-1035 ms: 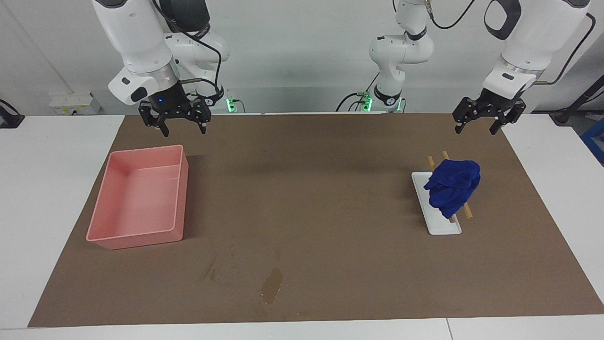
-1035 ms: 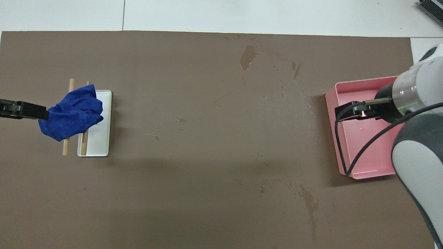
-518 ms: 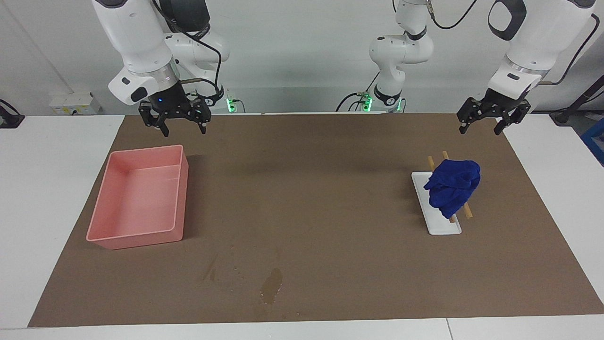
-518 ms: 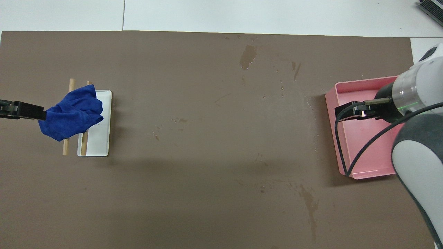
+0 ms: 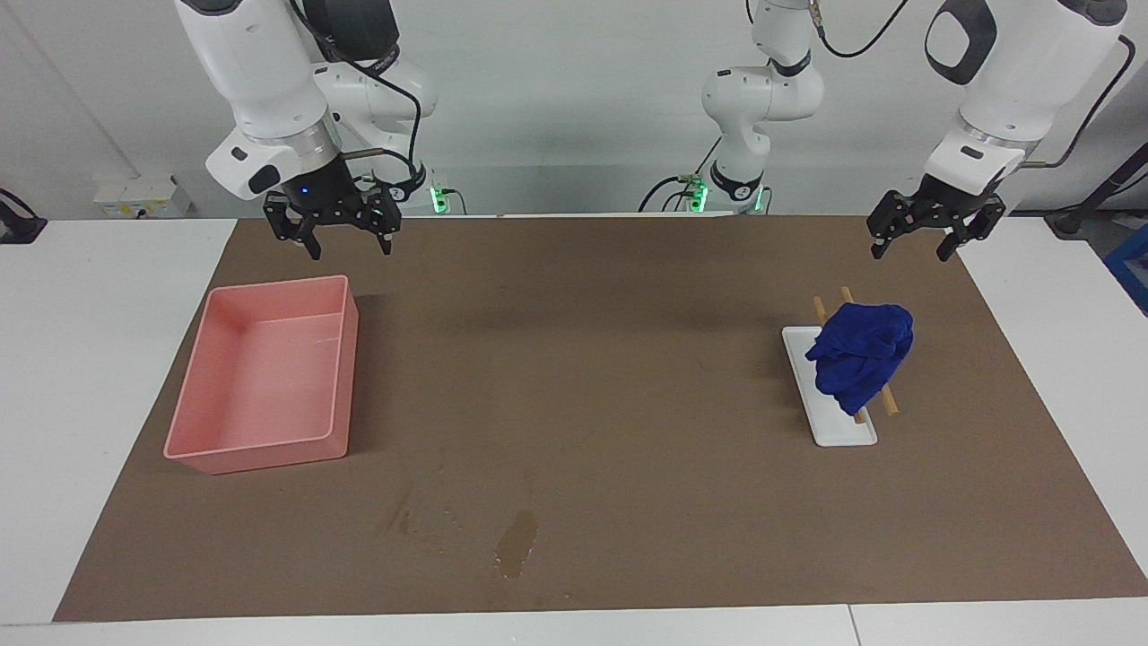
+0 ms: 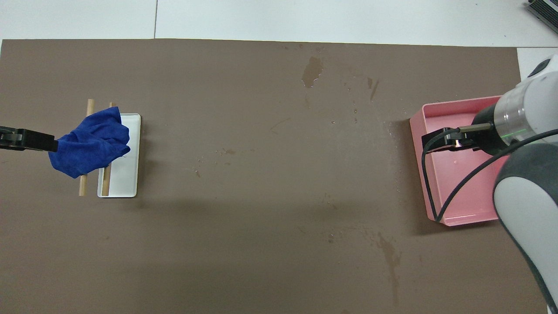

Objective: Wipe water with towel using both arms

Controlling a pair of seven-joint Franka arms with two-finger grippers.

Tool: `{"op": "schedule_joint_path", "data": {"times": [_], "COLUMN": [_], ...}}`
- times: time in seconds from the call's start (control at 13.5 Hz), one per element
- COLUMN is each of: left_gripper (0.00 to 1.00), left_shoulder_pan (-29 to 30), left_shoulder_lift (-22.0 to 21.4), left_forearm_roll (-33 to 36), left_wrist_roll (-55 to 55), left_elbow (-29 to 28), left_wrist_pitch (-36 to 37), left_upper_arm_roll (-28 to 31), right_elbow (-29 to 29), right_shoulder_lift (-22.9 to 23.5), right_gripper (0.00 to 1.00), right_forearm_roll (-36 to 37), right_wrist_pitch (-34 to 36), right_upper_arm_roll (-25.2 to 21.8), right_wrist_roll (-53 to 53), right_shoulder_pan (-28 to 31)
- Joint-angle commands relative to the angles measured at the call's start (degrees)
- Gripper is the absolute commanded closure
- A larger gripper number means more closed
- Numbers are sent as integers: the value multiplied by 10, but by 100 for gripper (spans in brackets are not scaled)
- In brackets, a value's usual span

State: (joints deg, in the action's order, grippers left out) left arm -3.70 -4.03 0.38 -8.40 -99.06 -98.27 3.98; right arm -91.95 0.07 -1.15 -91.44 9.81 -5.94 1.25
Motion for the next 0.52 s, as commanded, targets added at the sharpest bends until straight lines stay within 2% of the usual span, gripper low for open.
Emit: {"op": "schedule_joint_path", "data": {"times": [0.0, 0.44], "left_gripper": [0, 0], "left_shoulder_pan": [6, 6], "left_shoulder_lift": [-19, -12], "left_forearm_roll": [-4, -5], "left_wrist_roll": [-13, -16], "left_elbow": [-36, -92], "left_wrist_pitch": [-27, -100], "left_upper_arm_roll": [-2, -2], "right_elbow": [-15, -15], "right_shoulder_lift": [-13, -13], "right_gripper": [0, 0], "right_forearm_roll": [-12, -12], "right_wrist_pitch": [-8, -8], "right_upper_arm_roll": [3, 3], "right_wrist_roll": [9, 9], "right_shoulder_pan": [10, 10]}}
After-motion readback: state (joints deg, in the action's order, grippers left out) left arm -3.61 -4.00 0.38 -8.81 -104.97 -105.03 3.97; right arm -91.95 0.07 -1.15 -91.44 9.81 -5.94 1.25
